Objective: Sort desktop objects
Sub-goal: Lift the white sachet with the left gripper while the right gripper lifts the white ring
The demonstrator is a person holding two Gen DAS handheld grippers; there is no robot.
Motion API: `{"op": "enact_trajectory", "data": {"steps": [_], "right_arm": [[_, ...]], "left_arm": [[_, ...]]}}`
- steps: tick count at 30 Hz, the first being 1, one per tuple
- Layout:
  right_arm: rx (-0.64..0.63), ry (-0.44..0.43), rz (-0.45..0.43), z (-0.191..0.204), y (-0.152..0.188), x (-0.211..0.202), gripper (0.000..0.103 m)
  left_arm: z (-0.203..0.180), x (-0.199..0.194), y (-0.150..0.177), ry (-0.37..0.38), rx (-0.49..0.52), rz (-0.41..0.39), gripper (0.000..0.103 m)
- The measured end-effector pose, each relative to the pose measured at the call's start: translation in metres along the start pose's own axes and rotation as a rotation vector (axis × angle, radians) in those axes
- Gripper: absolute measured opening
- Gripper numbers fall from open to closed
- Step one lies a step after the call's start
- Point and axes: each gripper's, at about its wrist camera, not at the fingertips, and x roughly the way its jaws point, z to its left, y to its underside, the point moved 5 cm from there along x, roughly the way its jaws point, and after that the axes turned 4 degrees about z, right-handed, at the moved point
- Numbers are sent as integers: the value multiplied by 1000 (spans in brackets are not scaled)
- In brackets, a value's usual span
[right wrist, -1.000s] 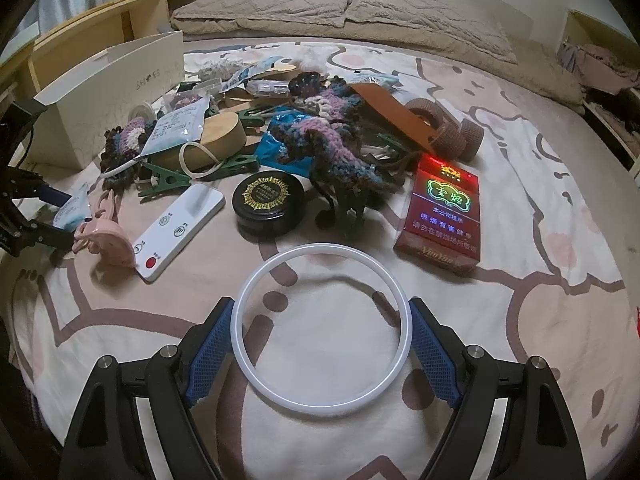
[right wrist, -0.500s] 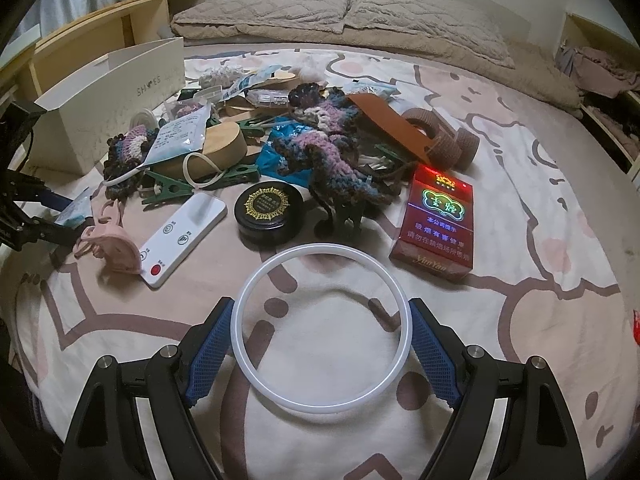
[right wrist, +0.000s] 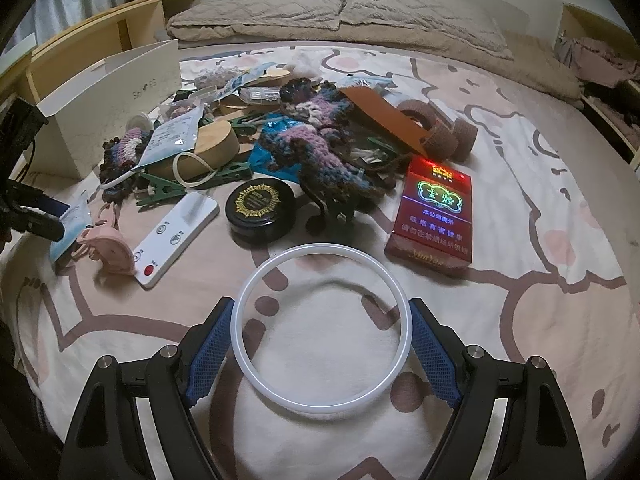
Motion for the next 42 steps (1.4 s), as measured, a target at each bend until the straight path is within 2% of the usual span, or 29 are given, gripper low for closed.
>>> {"op": "enact_trajectory", "data": {"steps": [3,10,14,17,26,28,42], "right_arm": [[7,-5,4,-2,0,2,85],[10,-11,12,-3,2,5,85],[5,-13,14,-2,3,5,85],[1,-12,9,-1,3,4,85],[-1,-3,-11,0,-3,-1,85],[-2,-3,-17,1,-4,-3,85],[-14,9,-56,7,-12,-16,85]], "left_arm": [[0,0,-1,-13,-3,5,103],[-3,2,10,-128,107,21,103],[-6,4,13,-169,154,21,102],[-6,3,15,-175,160,17,102],[-2,-5,18,-200,186,-11,88],[-3,-8,19,-203,194,-25,82],[3,-26,18,-195,190,-69,78]]}}
